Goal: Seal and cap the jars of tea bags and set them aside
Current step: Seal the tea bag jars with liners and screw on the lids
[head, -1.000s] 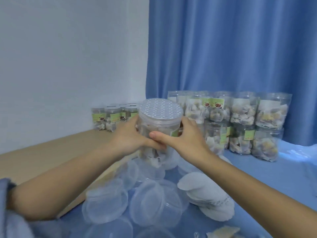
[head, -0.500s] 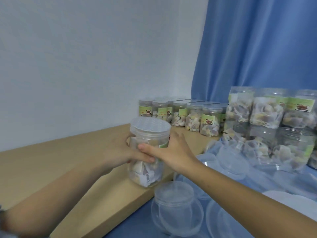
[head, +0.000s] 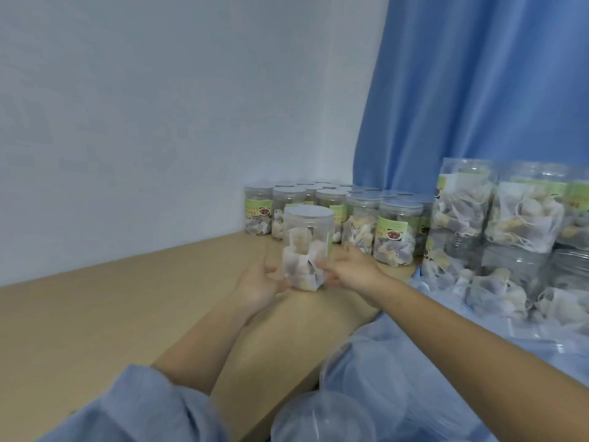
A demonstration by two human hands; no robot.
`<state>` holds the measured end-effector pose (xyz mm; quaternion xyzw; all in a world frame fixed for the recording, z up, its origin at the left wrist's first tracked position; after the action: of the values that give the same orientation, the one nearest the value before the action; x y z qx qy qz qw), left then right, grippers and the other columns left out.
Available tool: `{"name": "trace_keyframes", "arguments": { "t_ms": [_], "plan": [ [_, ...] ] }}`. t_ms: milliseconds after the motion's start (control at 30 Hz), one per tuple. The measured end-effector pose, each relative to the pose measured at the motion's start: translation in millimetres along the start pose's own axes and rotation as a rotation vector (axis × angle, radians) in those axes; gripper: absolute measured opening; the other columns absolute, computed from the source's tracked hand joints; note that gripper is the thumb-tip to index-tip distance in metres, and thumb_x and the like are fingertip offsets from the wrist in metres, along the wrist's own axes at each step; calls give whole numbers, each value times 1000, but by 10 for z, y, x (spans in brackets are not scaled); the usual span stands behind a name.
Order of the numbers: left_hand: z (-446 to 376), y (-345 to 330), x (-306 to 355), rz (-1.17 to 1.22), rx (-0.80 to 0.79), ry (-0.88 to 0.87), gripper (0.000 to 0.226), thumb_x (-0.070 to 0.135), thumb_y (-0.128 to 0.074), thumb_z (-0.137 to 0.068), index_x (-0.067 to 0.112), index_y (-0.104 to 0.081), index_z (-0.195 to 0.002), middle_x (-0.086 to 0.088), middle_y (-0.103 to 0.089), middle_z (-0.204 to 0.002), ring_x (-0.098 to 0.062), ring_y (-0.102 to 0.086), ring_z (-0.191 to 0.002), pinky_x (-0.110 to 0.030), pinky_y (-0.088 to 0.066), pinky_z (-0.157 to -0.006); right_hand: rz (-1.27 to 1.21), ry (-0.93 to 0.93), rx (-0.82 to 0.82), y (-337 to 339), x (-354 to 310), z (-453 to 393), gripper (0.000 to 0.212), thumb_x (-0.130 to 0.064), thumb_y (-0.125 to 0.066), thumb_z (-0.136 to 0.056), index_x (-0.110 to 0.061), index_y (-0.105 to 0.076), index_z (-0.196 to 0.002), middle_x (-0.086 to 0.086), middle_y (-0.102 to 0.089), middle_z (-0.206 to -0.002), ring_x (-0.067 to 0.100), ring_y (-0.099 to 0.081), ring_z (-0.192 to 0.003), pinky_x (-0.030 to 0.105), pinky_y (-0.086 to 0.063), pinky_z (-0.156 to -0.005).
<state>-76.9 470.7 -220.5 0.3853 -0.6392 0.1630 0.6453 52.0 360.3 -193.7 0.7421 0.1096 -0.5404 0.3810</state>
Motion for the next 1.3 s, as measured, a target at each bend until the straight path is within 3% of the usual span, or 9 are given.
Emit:
{"name": "trace_keyframes", "arguments": {
  "t_ms": [100,233,433,500,600,767,867,1133,1300],
  "plan": [
    [-164,-194,-40,-113,42,69,73,5,-58,-87,5,-17,-148,-15,-46,-140,-32,-51,-121,-40,-42,-102,-89,-40,-91,117,138,-122,58,-16,-63,-89,-9,-38,-141,7,-55,-118,19,-61,-100,28,-53,-86],
    [-93,-437,172,16,24,80,70,-7,-56,-84,3,-24,-145,-20,-47,-134,-36,-56,-111,-47,-46,-98,-161,-30,-135,266,51,-23,57,-13,-65,-88,-9,-40,-139,8,-50,-128,17,-67,-89,29,-54,-89],
    [403,-817,840,80,-99,-48,43,-7,-53,-84,4,-47,-125,-20,-62,-108,-33,-64,-90,-47,-53,-88,-64,85,-141,555,-308,554,33,-21,-65,-88,-14,-56,-120,1,-59,-101,20,-70,-80,31,-59,-75],
    [630,-943,1124,69,-115,-124,28,-2,-50,-87,10,-57,-111,-16,-66,-99,-28,-65,-90,-44,-55,-85,-34,138,-111,729,-428,782,11,-21,-60,-90,-21,-63,-101,1,-63,-92,25,-70,-80,39,-59,-79],
    [918,-1163,1506,79,-134,-199,28,-1,-44,-89,13,-61,-106,-13,-67,-98,-24,-65,-88,-39,-57,-80,9,191,-35,1126,-535,1114,11,-22,-55,-93,-22,-63,-101,6,-66,-97,31,-70,-82,44,-57,-82],
    [1310,-1753,1956,75,-219,-232,26,-2,-44,-86,12,-64,-93,-18,-67,-86,-27,-61,-74,-46,-56,-81,65,204,81,1888,-486,1617,8,-28,-55,-93,-26,-61,-98,4,-66,-92,22,-69,-77,37,-60,-72],
    [1475,-2176,2130,116,-283,-211,21,2,-45,-90,17,-59,-92,-9,-65,-77,-21,-60,-68,-35,-54,-69,166,191,148,2340,-367,1832,11,-32,-54,-92,-28,-59,-101,1,-66,-92,17,-67,-80,31,-59,-68],
    [1508,-3260,2423,82,-463,-201,33,-6,-49,-86,10,-54,-114,-15,-67,-100,-28,-65,-92,-42,-54,-85,202,75,315,3343,208,1974,27,-36,-56,-90,-23,-61,-114,1,-66,-100,16,-66,-84,35,-60,-70],
    [1150,-3632,2336,-2,-526,-165,45,-12,-53,-84,6,-48,-125,-16,-55,-121,-32,-58,-105,-39,-53,-84,161,-40,388,3642,786,1714,32,-34,-59,-88,-21,-57,-117,-1,-61,-98,14,-61,-79,30,-58,-60]
  ]
}}
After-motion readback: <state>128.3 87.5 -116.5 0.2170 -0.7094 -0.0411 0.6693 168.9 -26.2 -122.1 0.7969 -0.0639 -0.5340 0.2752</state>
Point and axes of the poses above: each hand's wrist, its own z-axis away from the middle knuckle, its own y-axis out of the back of the hand, x = y × z, the point moved 7 cm from there along -z, towards the middle knuckle
